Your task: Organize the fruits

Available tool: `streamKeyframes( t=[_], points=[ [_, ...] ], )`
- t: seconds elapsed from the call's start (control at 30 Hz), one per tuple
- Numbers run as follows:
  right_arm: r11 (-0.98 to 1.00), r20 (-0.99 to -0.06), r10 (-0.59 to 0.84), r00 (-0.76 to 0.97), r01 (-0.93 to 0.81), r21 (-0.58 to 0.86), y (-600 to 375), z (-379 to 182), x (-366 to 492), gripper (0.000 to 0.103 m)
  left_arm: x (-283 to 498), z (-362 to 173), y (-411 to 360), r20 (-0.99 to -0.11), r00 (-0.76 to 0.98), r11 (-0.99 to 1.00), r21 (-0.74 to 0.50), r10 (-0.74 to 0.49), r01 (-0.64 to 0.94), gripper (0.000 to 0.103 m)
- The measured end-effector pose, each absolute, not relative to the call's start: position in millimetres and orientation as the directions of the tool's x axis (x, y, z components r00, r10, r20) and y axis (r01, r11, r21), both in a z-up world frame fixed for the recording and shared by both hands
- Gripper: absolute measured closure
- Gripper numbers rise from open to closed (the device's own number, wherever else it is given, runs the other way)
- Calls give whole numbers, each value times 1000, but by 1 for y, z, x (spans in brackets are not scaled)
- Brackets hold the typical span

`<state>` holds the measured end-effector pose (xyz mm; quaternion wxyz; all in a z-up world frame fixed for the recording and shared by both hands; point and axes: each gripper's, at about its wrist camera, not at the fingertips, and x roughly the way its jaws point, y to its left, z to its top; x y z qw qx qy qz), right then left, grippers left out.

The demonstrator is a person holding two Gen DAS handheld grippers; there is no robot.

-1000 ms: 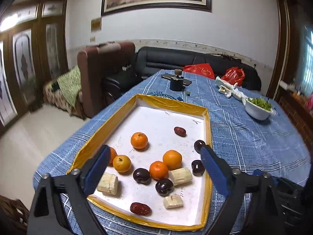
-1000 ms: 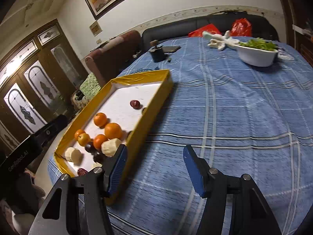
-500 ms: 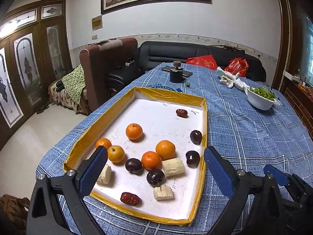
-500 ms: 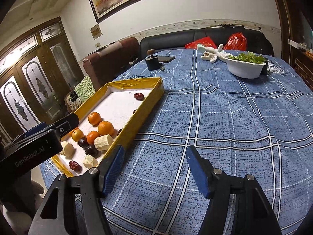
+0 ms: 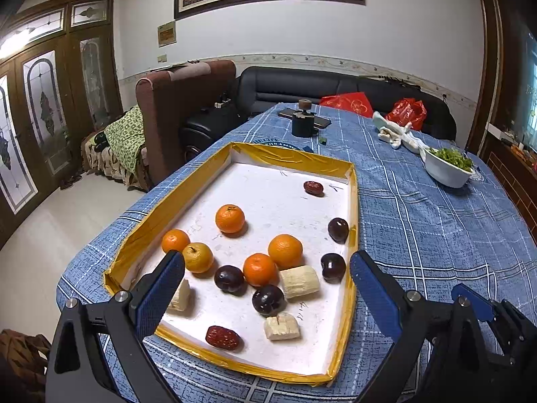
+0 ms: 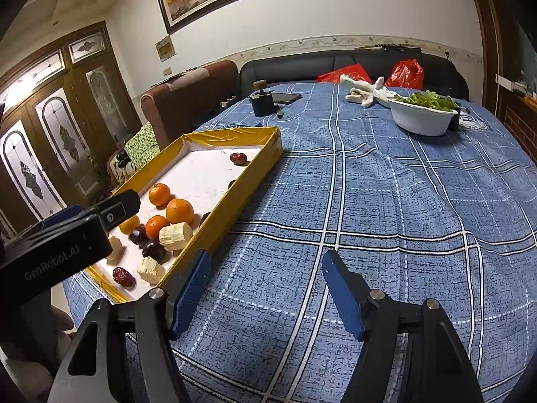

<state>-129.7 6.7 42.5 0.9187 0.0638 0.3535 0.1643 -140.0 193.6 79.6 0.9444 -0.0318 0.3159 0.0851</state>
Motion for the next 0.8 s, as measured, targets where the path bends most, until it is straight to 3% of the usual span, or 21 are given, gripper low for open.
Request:
streamKeyframes(
  t=[0.2,0.4,0.5,0.67,0.8],
  points=[
    [940,-602,340,722,-285,189,17,48,-138,27,-156,92,199,-511,826,964,14,237,-267,4],
    [934,-555,352,754,-319,159,23,56,-149,23,-191,115,198,-320,868,919,22,378,-393,0],
    [931,-543,358,760,-333,147,26,58,-151,23,-204,119,197,-250,889,920,17,383,-392,0],
    [927,-544,363,756,-352,130,31,56,-153,23,-190,116,199,-370,872,942,29,320,-333,0],
    [930,-543,354,761,-350,116,31,56,-155,18,-185,110,203,-415,866,950,-7,280,-311,0]
  ],
)
